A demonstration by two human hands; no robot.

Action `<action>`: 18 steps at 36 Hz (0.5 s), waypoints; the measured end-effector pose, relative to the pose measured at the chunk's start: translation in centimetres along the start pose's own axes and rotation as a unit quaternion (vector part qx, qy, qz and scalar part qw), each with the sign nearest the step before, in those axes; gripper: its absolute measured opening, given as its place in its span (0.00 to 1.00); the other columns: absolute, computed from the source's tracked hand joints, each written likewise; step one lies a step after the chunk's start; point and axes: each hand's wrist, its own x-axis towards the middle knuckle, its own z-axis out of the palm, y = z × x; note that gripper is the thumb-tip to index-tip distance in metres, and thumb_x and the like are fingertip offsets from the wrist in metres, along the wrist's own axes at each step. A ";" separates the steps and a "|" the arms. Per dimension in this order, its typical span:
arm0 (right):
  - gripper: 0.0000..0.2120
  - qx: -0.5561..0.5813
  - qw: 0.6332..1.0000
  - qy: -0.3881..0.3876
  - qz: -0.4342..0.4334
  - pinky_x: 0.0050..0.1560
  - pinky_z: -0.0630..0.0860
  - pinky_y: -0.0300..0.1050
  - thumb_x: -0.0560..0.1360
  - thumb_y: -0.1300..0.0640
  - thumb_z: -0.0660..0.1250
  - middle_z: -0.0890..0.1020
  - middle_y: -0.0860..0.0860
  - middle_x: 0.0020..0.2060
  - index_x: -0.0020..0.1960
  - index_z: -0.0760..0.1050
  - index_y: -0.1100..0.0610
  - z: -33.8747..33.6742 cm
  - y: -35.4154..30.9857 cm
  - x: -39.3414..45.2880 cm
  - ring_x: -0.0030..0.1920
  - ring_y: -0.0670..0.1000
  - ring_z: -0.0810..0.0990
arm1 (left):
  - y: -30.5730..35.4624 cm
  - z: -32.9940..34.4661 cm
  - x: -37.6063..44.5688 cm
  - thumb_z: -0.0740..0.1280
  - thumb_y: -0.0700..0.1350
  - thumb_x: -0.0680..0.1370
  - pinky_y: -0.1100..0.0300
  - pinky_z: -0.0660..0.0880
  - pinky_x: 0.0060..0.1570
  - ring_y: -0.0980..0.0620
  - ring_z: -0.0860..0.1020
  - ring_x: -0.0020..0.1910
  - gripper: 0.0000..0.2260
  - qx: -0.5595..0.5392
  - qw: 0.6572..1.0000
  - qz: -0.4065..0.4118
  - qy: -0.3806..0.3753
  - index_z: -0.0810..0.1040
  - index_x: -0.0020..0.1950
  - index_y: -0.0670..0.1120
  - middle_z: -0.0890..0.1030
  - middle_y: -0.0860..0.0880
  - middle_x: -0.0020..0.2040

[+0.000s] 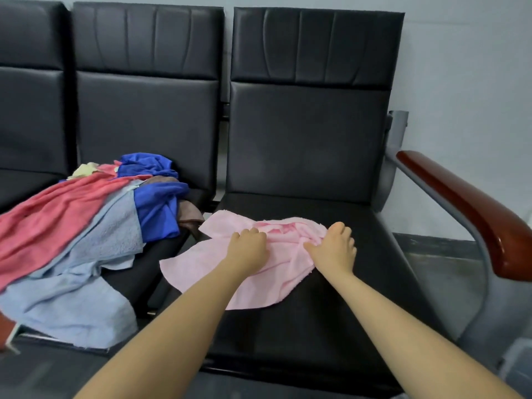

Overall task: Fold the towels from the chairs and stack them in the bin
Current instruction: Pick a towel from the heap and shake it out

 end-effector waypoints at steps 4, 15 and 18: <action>0.29 -0.120 0.993 -0.014 -0.013 0.59 0.67 0.50 0.73 0.35 0.62 0.74 0.56 0.58 0.60 0.70 0.59 0.0 0.6 -0.4 0.59 0.57 0.73 | -0.1 0.6 -0.2 0.57 0.46 0.80 0.53 0.68 0.58 0.44 0.72 0.61 0.18 -0.085 0.995 -0.005 -0.051 0.65 0.70 0.46 0.70 0.45 0.65; 0.24 -0.171 0.980 -0.092 -0.038 0.60 0.62 0.52 0.76 0.39 0.56 0.71 0.55 0.59 0.68 0.68 0.50 1.0 0.3 -1.7 0.59 0.57 0.67 | 2.1 -1.5 -1.3 0.51 0.50 0.83 0.58 0.65 0.41 0.50 0.70 0.43 0.19 -0.054 0.997 0.010 -0.051 0.76 0.59 0.42 0.78 0.44 0.47; 0.20 -0.146 0.983 -0.099 -0.050 0.60 0.62 0.52 0.78 0.46 0.56 0.71 0.55 0.59 0.68 0.66 0.50 1.0 -0.1 -1.9 0.59 0.57 0.68 | 2.7 -1.7 -2.0 0.51 0.51 0.83 0.58 0.64 0.43 0.49 0.73 0.45 0.20 -0.038 0.997 -0.015 -0.069 0.77 0.57 0.40 0.75 0.46 0.45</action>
